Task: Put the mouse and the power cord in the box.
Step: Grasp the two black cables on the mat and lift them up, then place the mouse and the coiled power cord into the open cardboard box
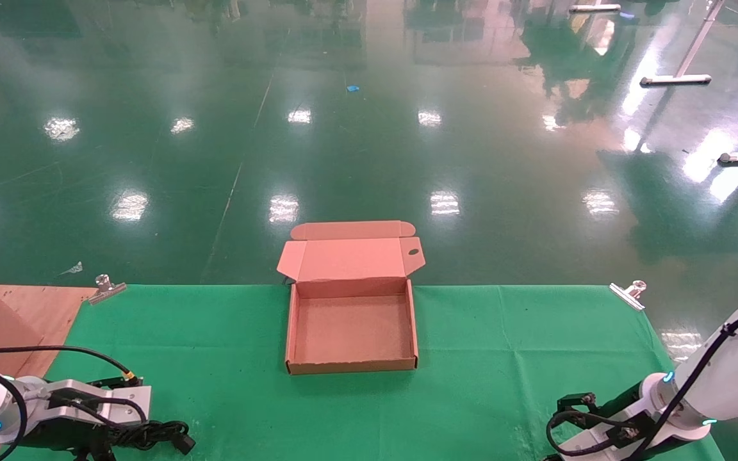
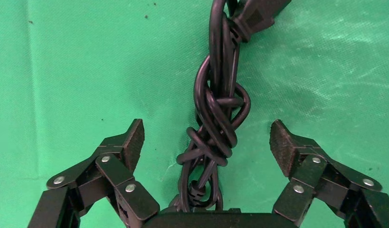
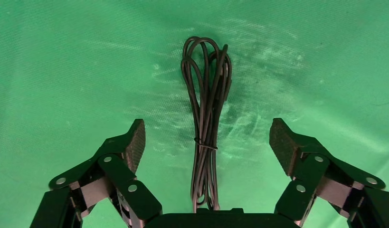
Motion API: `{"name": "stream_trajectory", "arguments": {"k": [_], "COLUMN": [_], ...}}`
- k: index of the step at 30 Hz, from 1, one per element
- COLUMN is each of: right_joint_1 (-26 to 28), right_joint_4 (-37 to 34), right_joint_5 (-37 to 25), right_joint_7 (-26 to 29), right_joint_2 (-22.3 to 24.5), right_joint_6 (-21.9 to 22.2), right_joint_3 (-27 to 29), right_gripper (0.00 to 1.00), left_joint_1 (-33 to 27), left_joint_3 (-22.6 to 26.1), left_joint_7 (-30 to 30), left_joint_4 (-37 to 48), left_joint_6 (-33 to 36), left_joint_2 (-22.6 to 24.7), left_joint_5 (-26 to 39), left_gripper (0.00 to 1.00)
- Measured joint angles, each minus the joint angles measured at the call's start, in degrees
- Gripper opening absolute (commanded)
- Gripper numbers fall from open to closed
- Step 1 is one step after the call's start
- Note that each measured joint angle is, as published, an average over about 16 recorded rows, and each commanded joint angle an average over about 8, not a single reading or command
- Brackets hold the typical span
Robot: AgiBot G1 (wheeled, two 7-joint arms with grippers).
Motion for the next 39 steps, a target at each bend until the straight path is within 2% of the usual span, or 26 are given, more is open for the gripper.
{"name": "stream_trajectory", "arguments": {"k": [17,39], "right_joint_1": [0.4,1.6], "right_joint_4": [-3.7,-5.0], "right_joint_5": [0.2,1.4], "right_joint_7": [-1.7,-2.9], "right_joint_2": [-1.1,-0.2], "right_joint_6": [1.4,-0.9], "right_joint_3": [0.2,1.0], "right_gripper": [0.00,0.00], "left_joint_1": [-0.3,-2.0], "left_joint_3": [0.3,0.5], "left_joint_7": [0.9,1.8], "left_joint_4": [0.7,0.6], "left_joint_6": [0.5,4.8], "left_joint_2": [0.5,0.7], "left_joint_5": [0.4,0.8], "left_gripper": [0.00,0.00]}}
